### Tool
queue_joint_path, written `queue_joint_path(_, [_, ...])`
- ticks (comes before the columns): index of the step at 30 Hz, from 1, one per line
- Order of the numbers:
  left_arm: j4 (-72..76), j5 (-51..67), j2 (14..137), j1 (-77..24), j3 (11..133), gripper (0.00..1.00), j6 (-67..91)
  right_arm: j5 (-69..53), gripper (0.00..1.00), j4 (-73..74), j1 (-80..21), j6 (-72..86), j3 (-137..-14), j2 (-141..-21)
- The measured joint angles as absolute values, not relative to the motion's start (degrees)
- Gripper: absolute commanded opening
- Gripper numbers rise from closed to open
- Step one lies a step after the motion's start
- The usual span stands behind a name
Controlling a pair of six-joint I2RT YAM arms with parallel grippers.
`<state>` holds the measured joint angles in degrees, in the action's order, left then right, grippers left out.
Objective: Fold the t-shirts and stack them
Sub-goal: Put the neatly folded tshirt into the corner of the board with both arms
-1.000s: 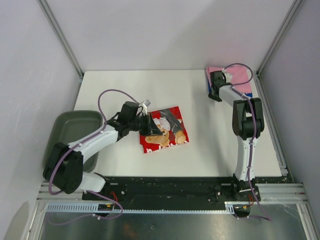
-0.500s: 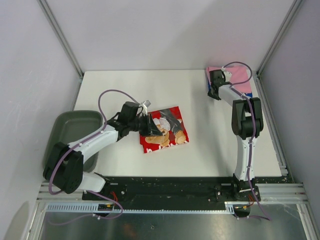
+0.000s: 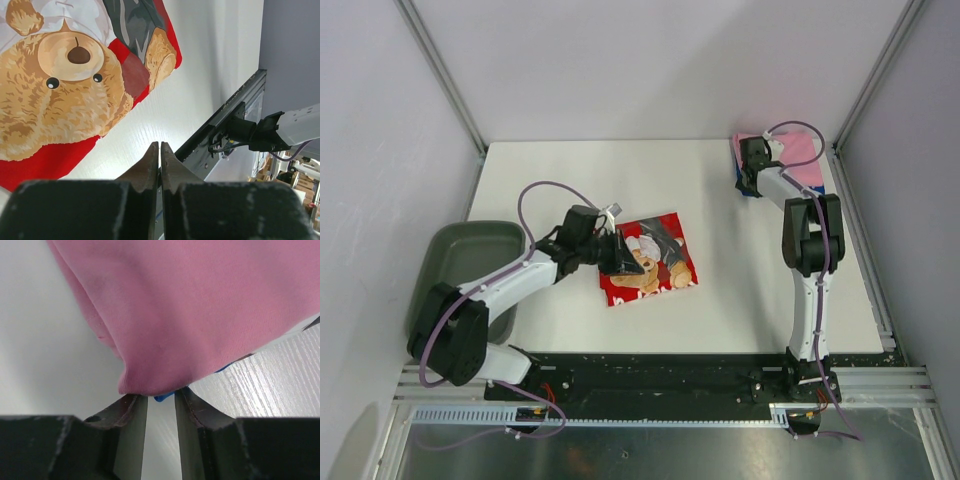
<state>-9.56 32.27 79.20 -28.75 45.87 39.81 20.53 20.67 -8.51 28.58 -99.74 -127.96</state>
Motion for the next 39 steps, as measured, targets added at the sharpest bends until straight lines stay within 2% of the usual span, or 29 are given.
queue_joint_path(4, [-9.6,32.3,79.6,-28.8,45.8,0.07,39.8,20.6,0.29,21.2,-8.5,28.6,-99.9,-128.7])
queue_joint_path(9, [-9.6,32.4,79.6,-28.7,45.8,0.07,39.8,20.6,0.05,21.9,-8.6,28.5,-100.0,-129.3])
queue_joint_path(11, [-9.6,32.4,79.6,-28.7,45.8,0.07,39.8,20.6,0.01,22.0,-8.6,28.4,-100.0,-129.5])
queue_joint_path(21, [-9.5,31.1,79.2,-28.5,43.6,0.05,40.1,21.8,0.0,22.3,-10.3,28.5,-99.7,-129.0])
queue_joint_path(31, [-9.8,25.1,72.9,-26.9,37.7,0.07,42.0,19.0,0.0,22.0,-18.8,34.7,-85.7,-118.3])
queue_joint_path(39, [-9.6,22.5,68.0,-25.8,33.5,0.08,43.2,17.5,0.0,21.9,-26.3,39.5,-79.7,-114.8])
